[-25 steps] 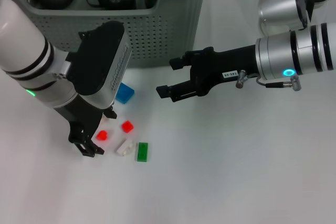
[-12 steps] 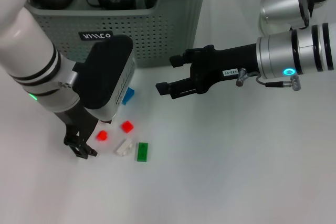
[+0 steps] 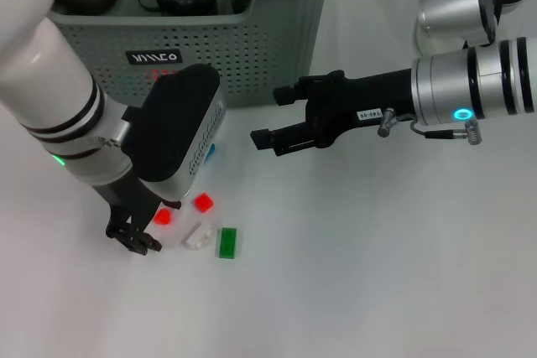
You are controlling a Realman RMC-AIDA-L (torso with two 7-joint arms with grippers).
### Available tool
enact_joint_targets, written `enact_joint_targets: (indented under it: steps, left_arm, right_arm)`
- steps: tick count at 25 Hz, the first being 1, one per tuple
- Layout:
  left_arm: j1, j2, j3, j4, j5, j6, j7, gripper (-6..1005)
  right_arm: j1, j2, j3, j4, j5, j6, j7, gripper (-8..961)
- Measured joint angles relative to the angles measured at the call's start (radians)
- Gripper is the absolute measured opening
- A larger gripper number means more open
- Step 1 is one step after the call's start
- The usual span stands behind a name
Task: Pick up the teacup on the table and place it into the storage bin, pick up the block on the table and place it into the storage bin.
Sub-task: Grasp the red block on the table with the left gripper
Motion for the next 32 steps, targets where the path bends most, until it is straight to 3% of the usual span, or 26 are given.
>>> enact_joint_targets:
  steps: [3, 5, 32]
  left_arm:
    - [0.0, 0.0, -0.003, 0.0, -0.001, -0.001, 0.0, 689]
    - [0.001, 0.0, -0.004, 0.0, -0.001, -0.002, 0.0, 592]
    - [0.0, 0.002, -0.002, -0.019, 0.003, -0.041, -0.004, 533]
  right_arm:
    - [0.0, 0.0, 0.0, 0.001, 0.0, 0.001, 0.0, 925]
    - [0.0, 0.001, 0.0, 0.001, 0.0, 0.001, 0.0, 925]
    - [-0.011, 0.0, -0.004, 0.008, 0.0, -0.001, -0.006, 925]
